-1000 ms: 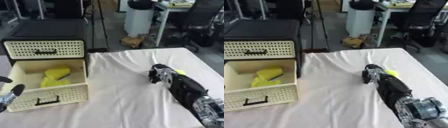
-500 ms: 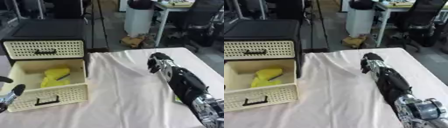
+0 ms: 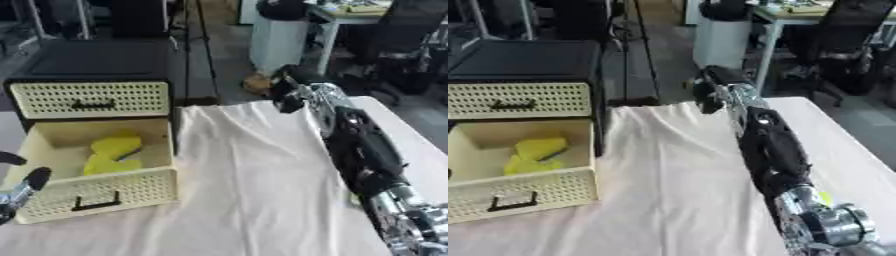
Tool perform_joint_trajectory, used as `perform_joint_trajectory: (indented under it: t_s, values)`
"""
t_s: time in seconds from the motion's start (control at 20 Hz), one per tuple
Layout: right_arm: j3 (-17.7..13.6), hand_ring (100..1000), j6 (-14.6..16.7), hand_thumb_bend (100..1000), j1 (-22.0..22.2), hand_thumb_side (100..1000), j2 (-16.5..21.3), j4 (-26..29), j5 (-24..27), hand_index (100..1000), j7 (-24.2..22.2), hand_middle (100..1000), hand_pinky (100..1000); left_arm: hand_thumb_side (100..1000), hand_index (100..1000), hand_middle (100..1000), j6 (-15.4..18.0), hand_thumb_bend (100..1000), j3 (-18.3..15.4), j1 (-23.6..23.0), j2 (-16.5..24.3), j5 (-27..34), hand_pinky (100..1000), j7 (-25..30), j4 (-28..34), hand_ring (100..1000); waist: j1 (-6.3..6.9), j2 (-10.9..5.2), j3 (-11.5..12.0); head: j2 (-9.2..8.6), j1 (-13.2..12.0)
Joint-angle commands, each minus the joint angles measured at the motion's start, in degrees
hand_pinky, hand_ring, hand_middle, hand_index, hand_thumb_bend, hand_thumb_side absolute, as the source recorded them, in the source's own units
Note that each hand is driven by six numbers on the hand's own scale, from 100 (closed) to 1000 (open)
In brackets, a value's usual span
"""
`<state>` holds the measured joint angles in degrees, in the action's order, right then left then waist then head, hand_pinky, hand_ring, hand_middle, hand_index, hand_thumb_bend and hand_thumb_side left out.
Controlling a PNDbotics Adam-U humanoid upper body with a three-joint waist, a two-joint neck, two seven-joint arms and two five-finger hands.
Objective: Pick up objects from table and place into drawer.
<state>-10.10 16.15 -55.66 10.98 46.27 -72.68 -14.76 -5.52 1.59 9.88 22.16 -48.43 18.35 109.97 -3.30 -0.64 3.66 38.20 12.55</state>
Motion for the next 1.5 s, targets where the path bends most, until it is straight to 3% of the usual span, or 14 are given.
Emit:
perform_joint_trajectory:
  t_s: [0.05,0.4,0.9,0.95,1.0,1.15,1.2,1.35,1.4,1.5]
  values:
    - [2.8,568,4.2,100,-2.2,100,-2.9,3.7,3.1,843,-1.3,837,239,1000,721,100,0.2,530,-0.2,0.9,0.4,0.3,100,0.3,1.2,100,0.43,-0.57,0.2,0.07,0.1]
    - [5.7,570,7.8,100,-3.2,100,-12.1,6.6,3.9,843,-3.5,837,241,1000,721,100,0.7,530,0.2,1.2,-0.1,0.7,100,0.5,1.1,100,1.29,-0.81,1.8,0.03,0.9]
    - [7.7,599,11.3,100,-1.9,100,-20.5,6.7,0.2,854,-5.3,855,281,1000,722,100,1.1,528,0.6,1.6,-0.4,1.0,100,0.8,1.3,100,1.79,-0.68,3.2,-0.1,1.8]
    - [7.9,667,11.8,100,-1.8,100,-20.9,6.5,-0.4,867,-5.5,881,387,1000,722,100,1.1,528,0.6,1.6,-0.5,1.1,100,0.8,1.3,100,1.8,-0.67,3.3,-0.1,1.8]
    - [8.3,794,12.4,100,-1.8,136,-21.2,6.3,-1.5,879,-5.7,908,601,1000,722,100,1.1,529,0.6,1.6,-0.5,1.1,100,0.8,1.3,100,1.79,-0.67,3.3,-0.09,1.9]
    - [8.4,813,13.9,100,-1.5,158,-21.7,6.0,-4.9,881,-5.5,913,634,1000,722,100,1.1,529,0.6,1.7,-0.5,1.2,100,0.8,1.3,100,1.79,-0.66,3.3,-0.11,1.9]
    - [8.3,987,14.1,148,-1.4,354,-21.7,5.9,-5.7,898,-5.3,960,903,1000,722,100,1.1,529,0.6,1.7,-0.5,1.2,100,0.8,1.3,100,1.78,-0.65,3.3,-0.11,1.9]
    - [7.8,1000,13.8,212,-1.0,415,-21.9,5.7,-9.7,901,-4.0,970,956,1000,722,100,1.1,528,0.7,1.7,-0.6,1.1,100,0.9,1.3,100,1.75,-0.64,3.3,-0.12,2.0]
    - [7.6,1000,13.8,274,-1.0,473,-21.9,5.6,-10.6,900,-3.4,976,991,1000,722,100,1.2,528,0.7,1.6,-0.6,1.1,100,0.9,1.3,100,1.74,-0.64,3.3,-0.11,2.0]
    - [7.2,1000,13.6,284,-0.8,479,-21.9,5.4,-11.9,901,-2.3,981,998,1000,723,100,1.2,528,0.7,1.6,-0.6,1.0,100,1.0,1.3,100,1.73,-0.65,3.3,-0.11,2.0]
